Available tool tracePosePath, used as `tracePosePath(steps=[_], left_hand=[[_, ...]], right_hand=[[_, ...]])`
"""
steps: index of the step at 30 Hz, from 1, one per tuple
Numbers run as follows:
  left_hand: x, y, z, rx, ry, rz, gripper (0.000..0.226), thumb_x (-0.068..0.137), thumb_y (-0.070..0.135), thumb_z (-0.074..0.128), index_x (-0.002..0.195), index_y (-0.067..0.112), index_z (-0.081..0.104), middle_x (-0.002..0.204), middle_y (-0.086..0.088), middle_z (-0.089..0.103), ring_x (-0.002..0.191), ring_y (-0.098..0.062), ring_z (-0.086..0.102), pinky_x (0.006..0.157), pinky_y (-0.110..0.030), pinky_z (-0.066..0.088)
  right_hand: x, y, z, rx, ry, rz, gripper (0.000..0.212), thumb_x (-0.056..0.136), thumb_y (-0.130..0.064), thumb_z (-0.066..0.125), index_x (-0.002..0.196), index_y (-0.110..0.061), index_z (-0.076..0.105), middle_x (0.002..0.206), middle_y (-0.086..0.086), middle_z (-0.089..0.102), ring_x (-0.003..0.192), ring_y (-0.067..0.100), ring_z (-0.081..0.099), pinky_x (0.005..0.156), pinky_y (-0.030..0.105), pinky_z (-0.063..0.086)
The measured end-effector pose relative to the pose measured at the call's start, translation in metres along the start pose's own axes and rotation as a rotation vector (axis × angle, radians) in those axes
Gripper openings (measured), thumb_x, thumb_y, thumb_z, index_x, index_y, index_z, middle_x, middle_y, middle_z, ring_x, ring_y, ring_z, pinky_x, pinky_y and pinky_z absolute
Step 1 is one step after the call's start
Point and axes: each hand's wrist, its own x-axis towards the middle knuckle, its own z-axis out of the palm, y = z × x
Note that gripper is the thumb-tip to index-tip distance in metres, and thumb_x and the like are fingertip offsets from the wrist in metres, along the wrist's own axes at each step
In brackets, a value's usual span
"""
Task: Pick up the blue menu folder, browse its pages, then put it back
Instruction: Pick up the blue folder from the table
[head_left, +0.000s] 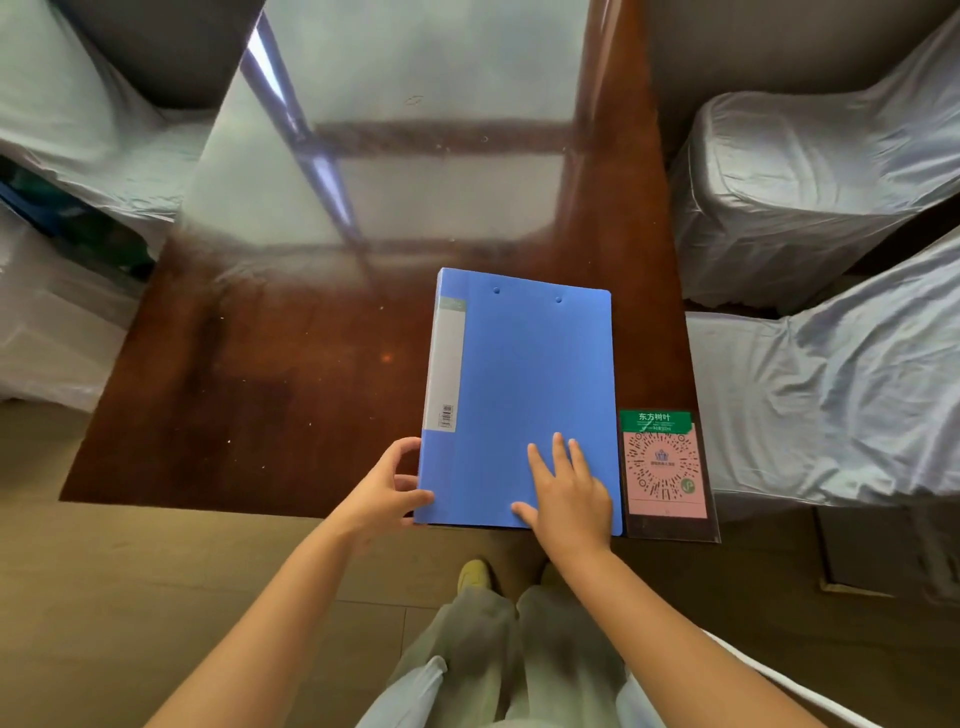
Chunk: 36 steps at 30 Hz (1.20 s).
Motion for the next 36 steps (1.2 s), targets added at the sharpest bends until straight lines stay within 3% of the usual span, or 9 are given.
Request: tracePosePath(steps=[4,10,14,16,19,24,28,31,36], left_hand=[[-0.01,0.006,-0.01,-0.037,0.04,0.066,0.054,0.086,0.002,0.061,0.128,0.029,0.041,0.102,-0.005,0.069,0.093,-0.016,0.068,0.063,-0.028,0.058],[-0.036,0.031,-0.043,-0.194,-0.027,0.205,0.055,0.086,0.005,0.062,0.128,0.034,0.043,0.114,-0.01,0.068,0.102,-0.025,0.067,0.083,-0.045,0.057],[-0.053,0.048,-0.057,-0.312,-0.082,0.325,0.071,0.066,0.024,0.082,0.127,0.035,0.047,0.112,-0.008,0.071,0.105,-0.03,0.065,0.08,-0.045,0.058],[-0.06,0.057,-0.061,-0.331,-0.115,0.393,0.084,0.056,0.032,0.088,0.129,0.035,0.047,0.116,-0.009,0.069,0.107,-0.032,0.064,0.079,-0.043,0.058],[-0.07,0.073,-0.067,-0.297,-0.107,0.499,0.079,0.063,0.028,0.082,0.131,0.038,0.044,0.12,-0.009,0.068,0.109,-0.032,0.063,0.08,-0.037,0.057],[-0.085,0.1,-0.07,-0.108,0.001,0.705,0.075,0.082,0.021,0.066,0.141,0.042,0.025,0.121,0.002,0.068,0.109,-0.024,0.064,0.082,-0.03,0.056],[-0.1,0.112,-0.054,0.247,0.172,0.859,0.116,0.072,0.006,0.078,0.141,0.051,-0.004,0.142,0.022,0.042,0.125,-0.005,0.049,0.092,-0.025,0.05],[-0.101,0.115,-0.037,0.51,0.39,0.968,0.121,0.068,0.007,0.08,0.144,0.033,-0.011,0.141,0.006,0.028,0.129,-0.002,0.029,0.106,-0.031,0.036],[-0.103,0.112,-0.033,0.562,0.444,1.108,0.109,0.078,0.025,0.07,0.143,0.034,-0.017,0.139,0.009,0.021,0.126,0.021,0.016,0.103,-0.001,0.018]], right_hand=[[0.003,-0.001,-0.012,0.106,0.0,-0.026,0.073,0.085,-0.054,0.051,0.145,-0.027,0.018,0.157,0.004,0.016,0.143,0.023,0.011,0.099,0.035,0.042],[0.016,0.016,-0.067,0.666,0.266,0.044,0.059,0.083,-0.029,0.067,0.136,-0.022,0.041,0.145,0.005,0.042,0.132,0.023,0.039,0.097,0.038,0.044],[0.029,0.038,-0.12,0.928,0.196,0.177,0.067,0.086,-0.023,0.065,0.142,-0.018,0.028,0.144,0.009,0.042,0.127,0.029,0.044,0.095,0.044,0.045],[0.029,0.045,-0.146,1.115,0.122,0.168,0.058,0.089,-0.019,0.06,0.14,-0.016,0.034,0.129,0.008,0.056,0.112,0.026,0.057,0.082,0.039,0.05],[0.021,0.052,-0.179,1.251,0.139,0.044,0.027,0.091,-0.007,0.054,0.115,-0.017,0.058,0.101,0.001,0.072,0.085,0.014,0.07,0.059,0.026,0.055],[-0.001,0.048,-0.215,1.34,0.303,-0.166,0.023,0.089,-0.006,0.056,0.103,-0.025,0.06,0.092,-0.002,0.076,0.084,0.017,0.072,0.059,0.026,0.059],[-0.007,0.046,-0.226,1.342,0.412,-0.212,0.025,0.09,-0.004,0.055,0.103,-0.024,0.061,0.093,-0.006,0.074,0.084,0.013,0.071,0.06,0.025,0.059],[-0.009,0.046,-0.231,1.341,0.439,-0.234,0.028,0.09,-0.002,0.053,0.101,-0.027,0.062,0.084,-0.016,0.075,0.082,0.009,0.071,0.057,0.021,0.057],[-0.016,0.046,-0.237,1.353,0.418,-0.297,0.024,0.088,-0.016,0.056,0.103,-0.035,0.061,0.095,-0.016,0.074,0.091,0.011,0.07,0.063,0.026,0.059]])
